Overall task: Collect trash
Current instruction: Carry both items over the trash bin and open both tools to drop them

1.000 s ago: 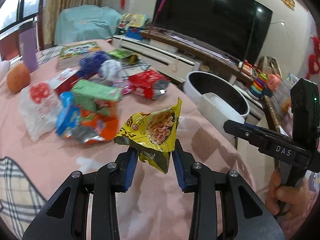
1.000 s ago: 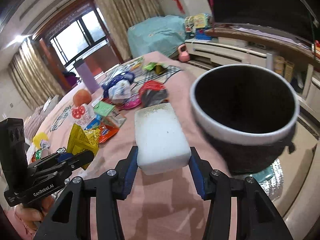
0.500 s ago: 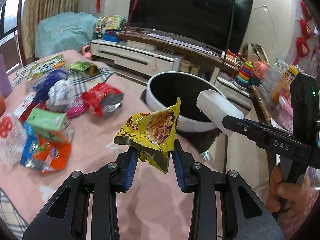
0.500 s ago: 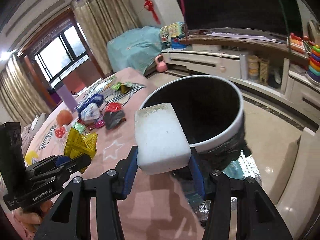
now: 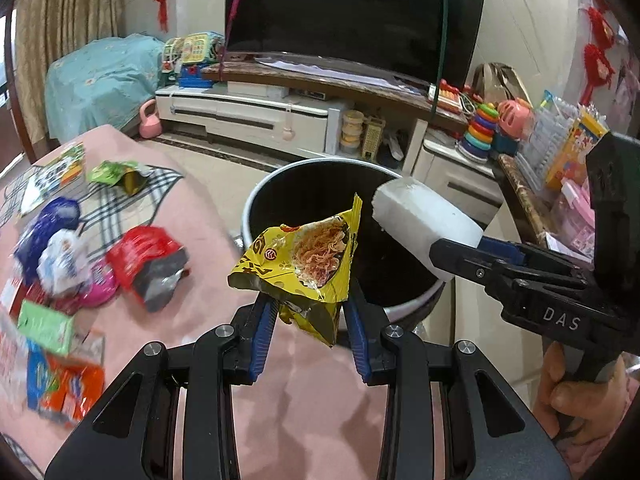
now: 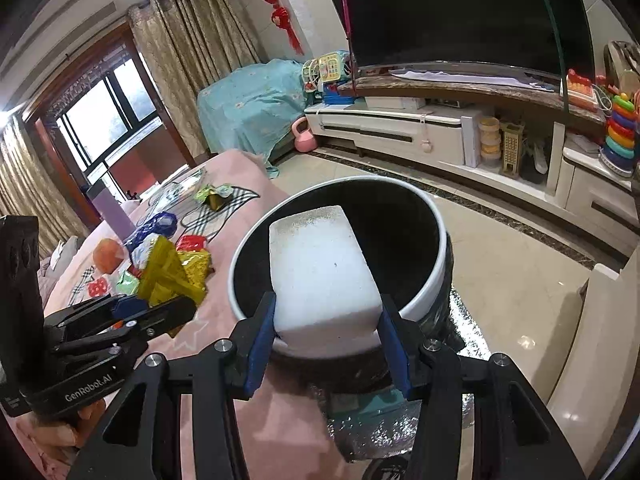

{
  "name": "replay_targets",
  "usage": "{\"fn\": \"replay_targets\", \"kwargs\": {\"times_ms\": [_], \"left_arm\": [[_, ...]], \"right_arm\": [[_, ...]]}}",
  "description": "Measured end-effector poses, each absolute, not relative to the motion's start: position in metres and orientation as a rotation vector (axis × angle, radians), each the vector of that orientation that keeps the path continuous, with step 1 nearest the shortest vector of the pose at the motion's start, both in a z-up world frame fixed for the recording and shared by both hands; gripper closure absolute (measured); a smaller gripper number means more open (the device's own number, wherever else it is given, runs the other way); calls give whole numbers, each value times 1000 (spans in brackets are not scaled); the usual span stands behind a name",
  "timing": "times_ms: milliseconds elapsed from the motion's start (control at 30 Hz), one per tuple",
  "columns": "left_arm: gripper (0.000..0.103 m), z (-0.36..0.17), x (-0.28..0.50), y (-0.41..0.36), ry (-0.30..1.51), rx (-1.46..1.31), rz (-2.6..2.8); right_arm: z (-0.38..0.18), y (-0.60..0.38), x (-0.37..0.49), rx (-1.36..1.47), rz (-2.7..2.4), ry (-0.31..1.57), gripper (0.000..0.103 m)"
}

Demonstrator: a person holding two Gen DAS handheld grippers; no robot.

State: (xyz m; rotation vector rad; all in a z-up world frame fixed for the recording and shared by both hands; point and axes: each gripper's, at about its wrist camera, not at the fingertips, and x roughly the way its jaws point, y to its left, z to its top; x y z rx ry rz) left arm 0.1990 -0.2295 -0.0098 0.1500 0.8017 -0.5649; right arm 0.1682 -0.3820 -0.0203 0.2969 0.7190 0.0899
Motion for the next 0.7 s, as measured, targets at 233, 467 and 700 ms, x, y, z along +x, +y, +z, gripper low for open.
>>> {"fn": "replay_targets", "kwargs": {"times_ms": [233,467,700], "left_arm": [[71,-17,220,-247,839,170,-571],[58,-20,232,-254,865,171,-568],[35,-21,230,-248,857,161,-548]], "right_arm": [[-19,-391,181,284,80,727,53],[-26,-401,194,290,77,757,51],[-29,-408,198,308,88,771,37]]}}
